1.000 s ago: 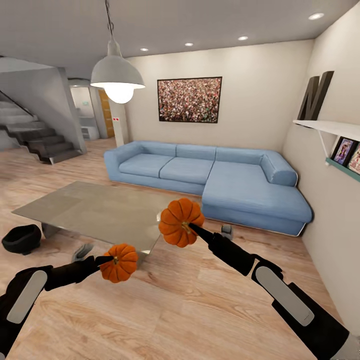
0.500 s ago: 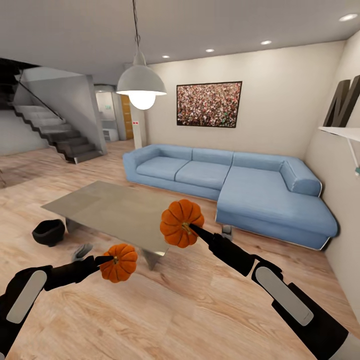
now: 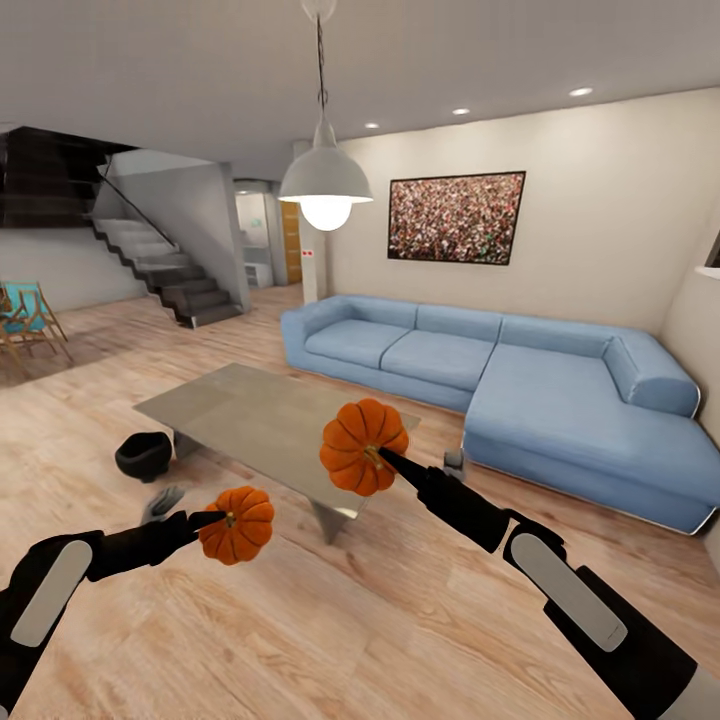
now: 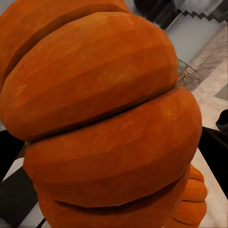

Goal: Place each of the two pumpkins and all three candles from the living room inside a cabinet in the living room (use any cabinet), then make sure every cabinet is closed, and position the cauldron so it is next to a table in the living room.

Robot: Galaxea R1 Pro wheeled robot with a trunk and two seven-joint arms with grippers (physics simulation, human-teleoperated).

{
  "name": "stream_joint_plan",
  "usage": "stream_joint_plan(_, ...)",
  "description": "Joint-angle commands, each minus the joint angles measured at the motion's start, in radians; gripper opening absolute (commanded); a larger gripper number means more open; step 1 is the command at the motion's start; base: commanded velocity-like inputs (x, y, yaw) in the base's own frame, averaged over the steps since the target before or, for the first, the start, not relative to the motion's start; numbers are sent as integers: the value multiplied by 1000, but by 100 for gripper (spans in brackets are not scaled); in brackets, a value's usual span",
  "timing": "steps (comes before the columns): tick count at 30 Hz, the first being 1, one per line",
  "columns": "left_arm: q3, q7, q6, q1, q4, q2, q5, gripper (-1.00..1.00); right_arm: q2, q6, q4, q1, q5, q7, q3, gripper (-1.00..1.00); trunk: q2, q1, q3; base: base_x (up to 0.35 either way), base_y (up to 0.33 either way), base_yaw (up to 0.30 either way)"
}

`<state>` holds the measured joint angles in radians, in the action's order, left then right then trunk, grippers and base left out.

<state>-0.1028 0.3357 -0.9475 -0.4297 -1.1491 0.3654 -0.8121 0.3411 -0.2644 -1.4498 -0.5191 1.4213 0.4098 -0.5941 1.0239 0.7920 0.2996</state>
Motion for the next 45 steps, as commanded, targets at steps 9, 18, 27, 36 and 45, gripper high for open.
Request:
stream_joint_plan(9,-2,6,-5,-1,0,0,4,-100,1,-4,0,-1,10,1,-1,-100,-62,-34,-38,0,0,226)
stream_joint_plan(18,-3,6,-5,-1,0,0,2,-100,1,-5,0,-1,10,0,-2,-100,-125,-69,-76,0,0,226)
stream_joint_plan(27,-3,6,-5,-1,0,-2,2,-100,-1,-6,-1,-1,8,-9,-1,-100,-188,-103,-115,0,0,226)
stream_joint_plan(36,-4,6,-6,-1,-7,-4,0,-100,-1,-7,-1,-1,-14,-12,-1,-100,-251,-138,-154,0,0,226)
stream_joint_plan(45,-5,6,-7,-1,-2,-1,4,-100,1,-7,-2,-1,-27,-11,-1,-100,-314,-172,-193,0,0,224)
